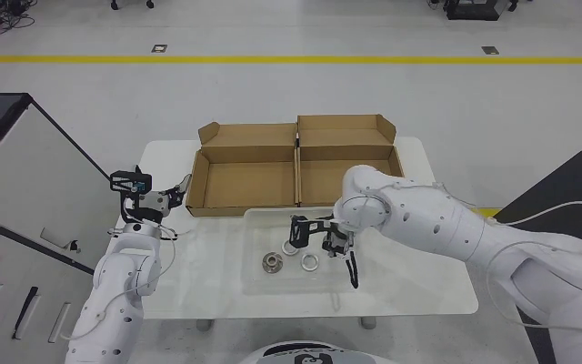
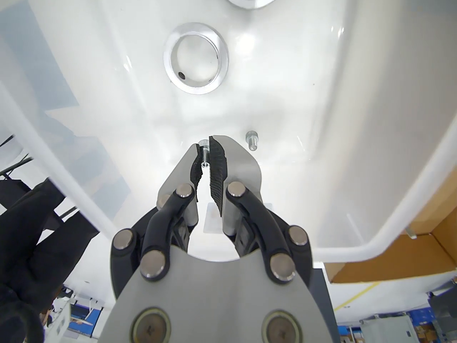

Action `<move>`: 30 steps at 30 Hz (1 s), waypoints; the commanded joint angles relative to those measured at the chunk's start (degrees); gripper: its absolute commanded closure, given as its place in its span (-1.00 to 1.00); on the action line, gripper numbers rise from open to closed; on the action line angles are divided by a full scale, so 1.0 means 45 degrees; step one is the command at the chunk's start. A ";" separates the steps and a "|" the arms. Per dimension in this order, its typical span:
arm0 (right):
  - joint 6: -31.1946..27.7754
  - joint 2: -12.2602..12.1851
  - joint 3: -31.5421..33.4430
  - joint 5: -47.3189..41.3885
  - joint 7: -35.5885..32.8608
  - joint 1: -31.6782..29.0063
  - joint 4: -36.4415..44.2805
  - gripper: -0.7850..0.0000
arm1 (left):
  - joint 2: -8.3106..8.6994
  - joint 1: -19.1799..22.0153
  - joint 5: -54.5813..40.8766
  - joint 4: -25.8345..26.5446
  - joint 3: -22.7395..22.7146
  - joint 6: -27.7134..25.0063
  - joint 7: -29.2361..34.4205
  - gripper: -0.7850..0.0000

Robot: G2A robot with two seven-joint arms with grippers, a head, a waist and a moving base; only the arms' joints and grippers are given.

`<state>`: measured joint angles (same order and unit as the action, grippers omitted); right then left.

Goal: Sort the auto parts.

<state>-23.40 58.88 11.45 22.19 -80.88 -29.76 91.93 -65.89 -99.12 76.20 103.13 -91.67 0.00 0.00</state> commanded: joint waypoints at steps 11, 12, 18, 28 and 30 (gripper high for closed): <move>-0.0646 -0.1069 0.1359 -0.1163 0.0646 -0.0153 0.1786 1.00 | 0.0000 0.0000 0.0000 0.0000 0.0000 0.0000 0.0000 -1.00; -0.0744 -0.1174 0.1496 -0.1229 0.0744 -0.0206 0.1836 1.00 | 0.0000 0.0000 0.0000 0.0000 0.0000 0.0000 0.0000 -1.00; -0.1386 -0.1932 0.2356 -0.1565 0.1386 -0.0776 0.1766 1.00 | 0.0000 0.0000 0.0000 0.0000 0.0000 0.0000 0.0000 -1.00; -0.5409 -0.3135 0.4897 -0.2485 0.5526 -0.2570 0.1621 1.00 | 0.0000 0.0000 0.0000 0.0000 0.0000 0.0000 0.0000 -1.00; -0.6177 -0.3277 0.5353 -0.2435 0.6433 -0.2928 0.1633 1.00 | 0.0000 0.0000 0.0000 0.0000 0.0000 0.0000 0.0000 -1.00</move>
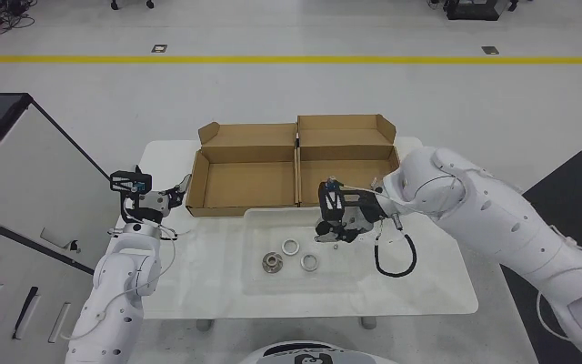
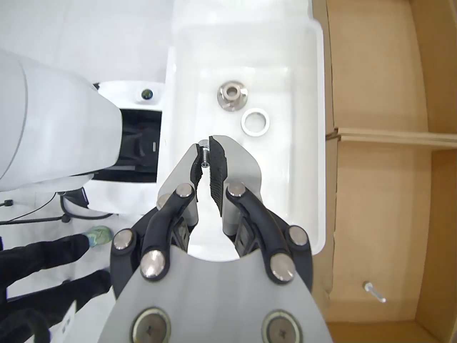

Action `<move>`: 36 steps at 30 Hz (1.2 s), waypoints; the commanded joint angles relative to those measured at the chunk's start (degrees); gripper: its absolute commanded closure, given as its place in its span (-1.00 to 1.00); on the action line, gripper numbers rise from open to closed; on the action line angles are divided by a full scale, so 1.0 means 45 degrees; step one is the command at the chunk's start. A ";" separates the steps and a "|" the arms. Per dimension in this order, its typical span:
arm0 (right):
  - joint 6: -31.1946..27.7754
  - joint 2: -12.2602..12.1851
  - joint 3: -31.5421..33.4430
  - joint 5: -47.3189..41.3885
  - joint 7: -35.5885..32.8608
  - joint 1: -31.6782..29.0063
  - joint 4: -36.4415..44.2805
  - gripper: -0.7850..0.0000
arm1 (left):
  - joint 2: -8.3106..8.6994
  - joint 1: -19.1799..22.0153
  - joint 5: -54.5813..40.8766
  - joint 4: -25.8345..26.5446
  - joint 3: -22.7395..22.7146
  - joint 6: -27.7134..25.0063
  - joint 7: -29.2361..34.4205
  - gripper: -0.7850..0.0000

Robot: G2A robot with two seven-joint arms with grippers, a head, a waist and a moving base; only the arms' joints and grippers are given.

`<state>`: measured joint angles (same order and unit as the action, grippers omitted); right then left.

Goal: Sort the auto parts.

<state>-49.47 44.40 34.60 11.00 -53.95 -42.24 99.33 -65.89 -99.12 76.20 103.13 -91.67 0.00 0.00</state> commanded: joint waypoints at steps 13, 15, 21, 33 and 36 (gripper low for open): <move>-0.1896 -0.0317 0.1845 0.1540 0.5567 -0.1250 0.1165 1.00 | 0.0000 0.0000 0.0000 0.0000 0.0000 0.0000 0.0000 -1.00; -0.1896 -0.0322 0.1876 0.1794 0.6383 -0.1230 0.1271 1.00 | 0.0000 0.0000 0.0000 0.0000 0.0000 0.0000 0.0000 -1.00; -0.1896 -0.0346 0.1689 0.2726 0.9007 -0.0993 0.1456 1.00 | 0.0000 0.0000 0.0000 0.0000 0.0000 0.0000 0.0000 -1.00; -0.1896 -0.0386 0.1370 0.3522 0.9716 -0.0772 0.1306 1.00 | 0.0000 0.0000 0.0000 0.0000 0.0000 0.0000 0.0000 -1.00; -0.1616 -0.0385 0.1593 0.3340 1.0045 -0.0969 0.1236 1.00 | 0.0000 0.0000 0.0000 0.0000 0.0000 0.0000 0.0000 -1.00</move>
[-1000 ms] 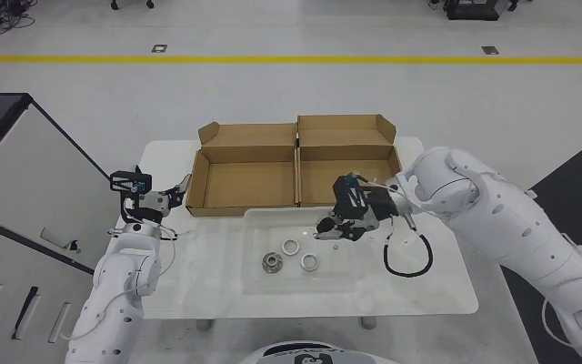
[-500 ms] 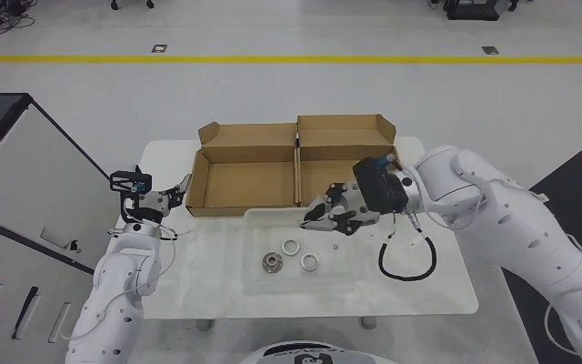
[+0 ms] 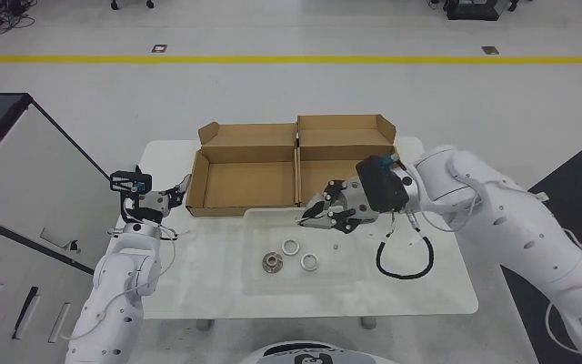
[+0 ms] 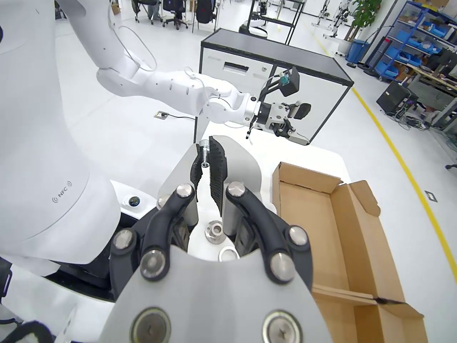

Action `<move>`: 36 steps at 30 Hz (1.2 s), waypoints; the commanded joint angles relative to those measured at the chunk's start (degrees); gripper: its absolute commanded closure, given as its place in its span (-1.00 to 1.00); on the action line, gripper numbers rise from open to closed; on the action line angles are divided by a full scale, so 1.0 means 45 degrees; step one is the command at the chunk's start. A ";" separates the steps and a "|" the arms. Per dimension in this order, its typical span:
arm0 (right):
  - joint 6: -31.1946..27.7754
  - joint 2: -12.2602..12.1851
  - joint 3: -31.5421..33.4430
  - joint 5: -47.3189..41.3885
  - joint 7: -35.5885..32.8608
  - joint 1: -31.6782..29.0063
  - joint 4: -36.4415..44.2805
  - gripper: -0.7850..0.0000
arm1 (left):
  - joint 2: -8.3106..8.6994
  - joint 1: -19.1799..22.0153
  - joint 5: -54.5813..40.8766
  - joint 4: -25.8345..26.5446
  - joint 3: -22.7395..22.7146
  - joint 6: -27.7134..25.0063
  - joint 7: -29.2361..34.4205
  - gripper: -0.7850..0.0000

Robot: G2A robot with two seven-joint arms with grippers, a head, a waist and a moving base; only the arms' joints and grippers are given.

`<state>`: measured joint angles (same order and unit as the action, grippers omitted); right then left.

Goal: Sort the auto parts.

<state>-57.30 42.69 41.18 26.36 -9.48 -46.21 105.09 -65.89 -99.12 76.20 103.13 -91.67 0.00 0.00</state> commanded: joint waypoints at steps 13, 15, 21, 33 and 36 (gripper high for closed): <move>-0.0155 -0.0020 0.1517 -0.0836 0.3395 -0.0838 0.0646 1.00 | 0.0000 0.0000 0.0000 0.0000 0.0000 0.0000 0.0000 -1.00; -0.0155 0.0097 0.1370 -0.0826 0.4239 -0.0696 0.0917 1.00 | 0.0000 0.0000 0.0000 0.0000 0.0000 0.0000 0.0000 -1.00; -0.0155 0.0505 0.0676 -0.0192 0.7065 0.0033 0.1554 1.00 | 0.0000 0.0000 0.0000 0.0000 0.0000 0.0000 0.0000 -1.00; -0.0155 0.0933 -0.0939 0.1492 1.0864 0.1378 0.1947 1.00 | 0.0000 0.0000 0.0000 0.0000 0.0000 0.0000 0.0000 -1.00; -0.0155 0.0933 -0.0939 0.1492 1.0864 0.1378 0.1947 1.00 | 0.0000 0.0000 0.0000 0.0000 0.0000 0.0000 0.0000 -1.00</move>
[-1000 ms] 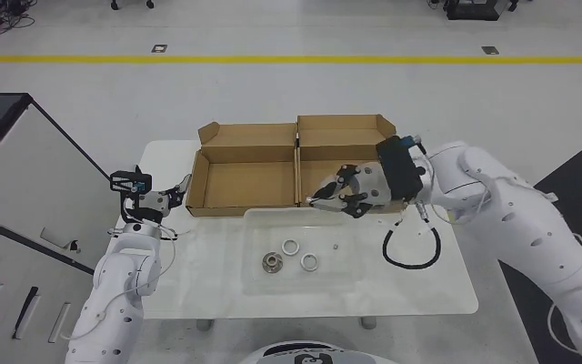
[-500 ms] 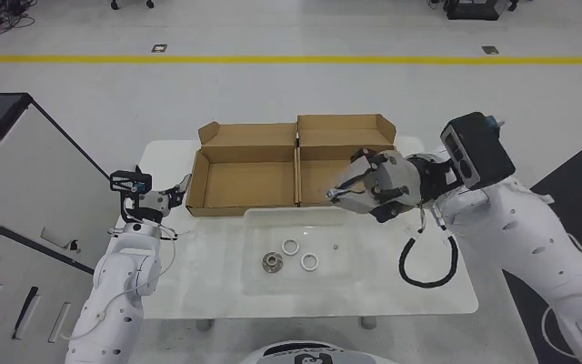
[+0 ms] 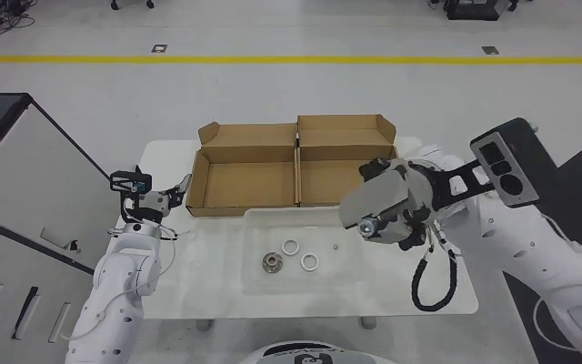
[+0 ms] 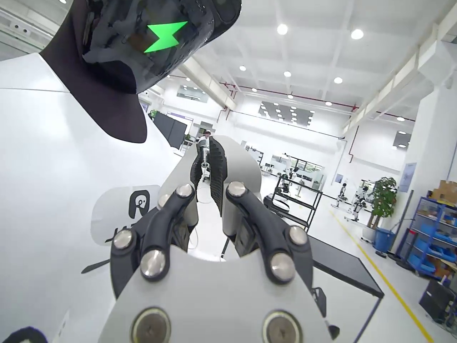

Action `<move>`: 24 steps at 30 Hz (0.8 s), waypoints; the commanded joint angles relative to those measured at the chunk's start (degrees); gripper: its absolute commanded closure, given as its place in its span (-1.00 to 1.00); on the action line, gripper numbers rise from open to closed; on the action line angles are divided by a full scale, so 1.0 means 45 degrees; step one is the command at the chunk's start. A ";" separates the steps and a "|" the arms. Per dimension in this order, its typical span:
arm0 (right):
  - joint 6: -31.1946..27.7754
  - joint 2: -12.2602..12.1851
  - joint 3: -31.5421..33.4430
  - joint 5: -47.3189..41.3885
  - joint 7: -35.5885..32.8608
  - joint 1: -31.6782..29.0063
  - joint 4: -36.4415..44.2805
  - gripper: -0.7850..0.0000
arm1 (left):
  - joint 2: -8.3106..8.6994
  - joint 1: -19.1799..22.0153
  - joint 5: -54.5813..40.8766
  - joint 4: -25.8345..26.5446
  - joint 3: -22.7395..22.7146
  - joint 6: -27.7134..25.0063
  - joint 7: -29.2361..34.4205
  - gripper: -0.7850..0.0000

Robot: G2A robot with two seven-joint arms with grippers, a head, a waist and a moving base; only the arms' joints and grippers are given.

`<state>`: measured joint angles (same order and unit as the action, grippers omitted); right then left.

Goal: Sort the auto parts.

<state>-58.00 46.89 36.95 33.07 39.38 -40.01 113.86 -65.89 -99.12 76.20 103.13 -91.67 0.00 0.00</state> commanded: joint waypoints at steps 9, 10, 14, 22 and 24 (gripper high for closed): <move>0.0000 0.0000 -0.0001 0.0001 0.0007 0.0000 0.0000 1.00 | 0.0000 0.0000 0.0000 0.0000 0.0000 0.0000 0.0000 -1.00; 0.0099 0.0011 0.0018 -0.0091 -0.0030 -0.0093 0.0062 1.00 | 0.0000 0.0000 0.0000 0.0000 0.0000 0.0000 0.0000 -1.00; 0.0000 0.0134 0.0423 -0.0526 0.0405 -0.0639 0.0541 1.00 | 0.0000 0.0000 0.0000 0.0000 0.0000 0.0000 0.0000 -1.00; 0.0000 0.0544 0.1197 -0.0913 0.1535 -0.1526 0.1177 1.00 | 0.0000 0.0000 0.0000 0.0000 0.0000 0.0000 0.0000 -1.00; 0.0000 0.0688 0.1433 -0.1088 0.1534 -0.1748 0.1252 1.00 | 0.0000 0.0000 0.0000 0.0000 0.0000 0.0000 0.0000 -1.00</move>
<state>-58.00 49.71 42.95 28.41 46.30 -47.46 119.40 -65.89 -99.12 76.20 103.13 -91.67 0.00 0.00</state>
